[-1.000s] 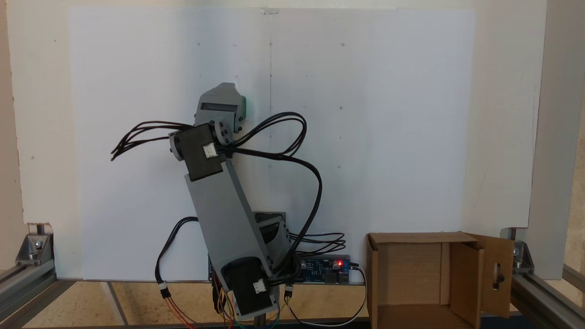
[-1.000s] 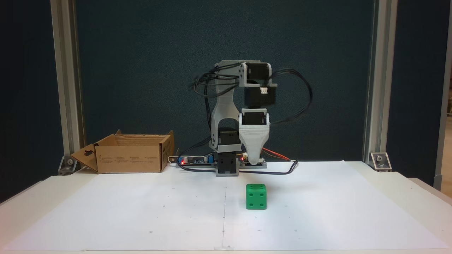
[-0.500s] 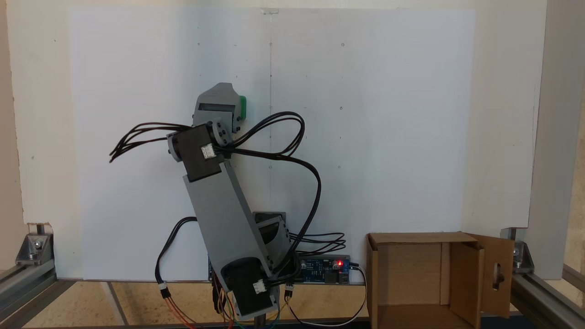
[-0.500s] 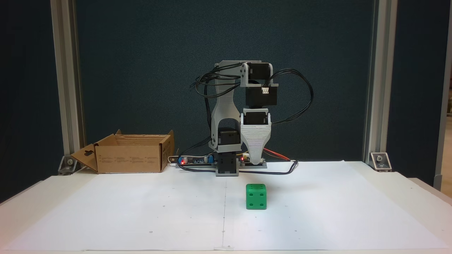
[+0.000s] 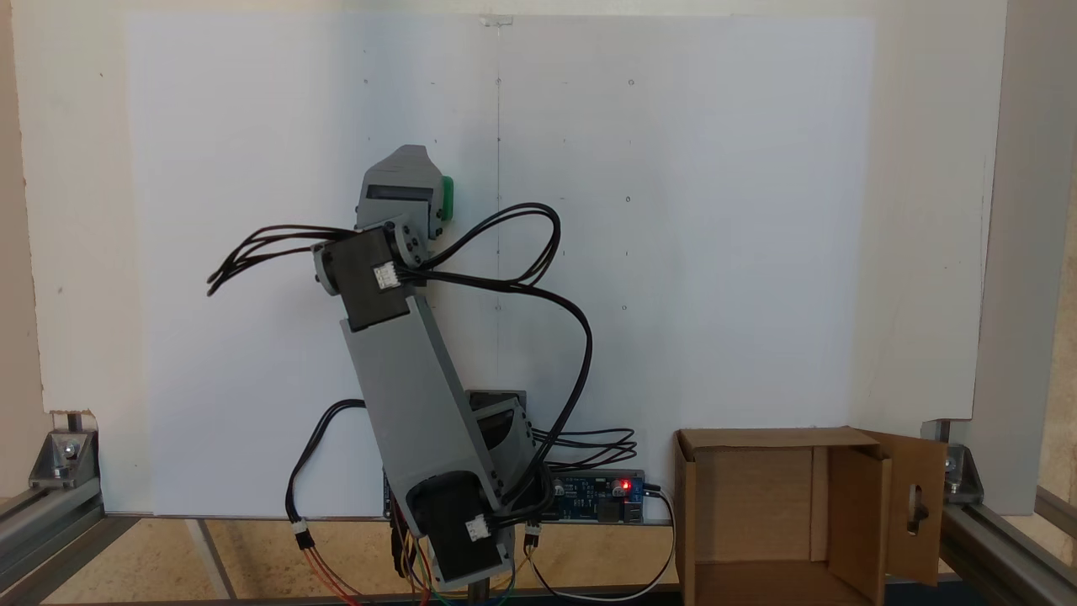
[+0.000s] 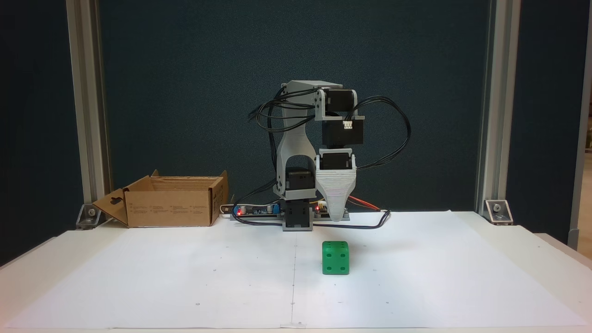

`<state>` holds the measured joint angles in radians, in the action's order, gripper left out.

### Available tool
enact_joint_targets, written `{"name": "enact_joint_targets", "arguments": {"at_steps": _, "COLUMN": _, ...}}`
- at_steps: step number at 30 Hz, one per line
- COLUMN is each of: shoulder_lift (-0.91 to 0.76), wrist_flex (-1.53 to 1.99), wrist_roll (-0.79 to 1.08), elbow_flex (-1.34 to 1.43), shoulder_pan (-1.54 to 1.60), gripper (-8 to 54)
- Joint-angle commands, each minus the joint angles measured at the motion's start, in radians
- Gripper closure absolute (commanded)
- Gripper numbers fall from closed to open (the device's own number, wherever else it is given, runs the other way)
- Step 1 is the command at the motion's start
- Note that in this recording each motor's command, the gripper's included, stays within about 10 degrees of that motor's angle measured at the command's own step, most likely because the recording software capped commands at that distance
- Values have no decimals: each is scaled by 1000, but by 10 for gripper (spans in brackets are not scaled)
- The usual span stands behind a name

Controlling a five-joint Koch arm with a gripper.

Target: Grasp a green dice and put it in the bin.

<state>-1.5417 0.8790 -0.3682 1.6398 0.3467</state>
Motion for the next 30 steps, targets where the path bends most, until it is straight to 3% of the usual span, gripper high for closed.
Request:
{"name": "enact_joint_targets", "arguments": {"at_steps": 1, "shoulder_lift": -2, "wrist_flex": -23, "wrist_roll": 46, "elbow_flex": -6, "shoulder_pan": 9, "gripper": 24}}
{"name": "enact_joint_targets", "arguments": {"at_steps": 30, "shoulder_lift": 114, "wrist_flex": -137, "wrist_roll": 75, "elbow_flex": 81, "shoulder_pan": 3, "gripper": 25}}
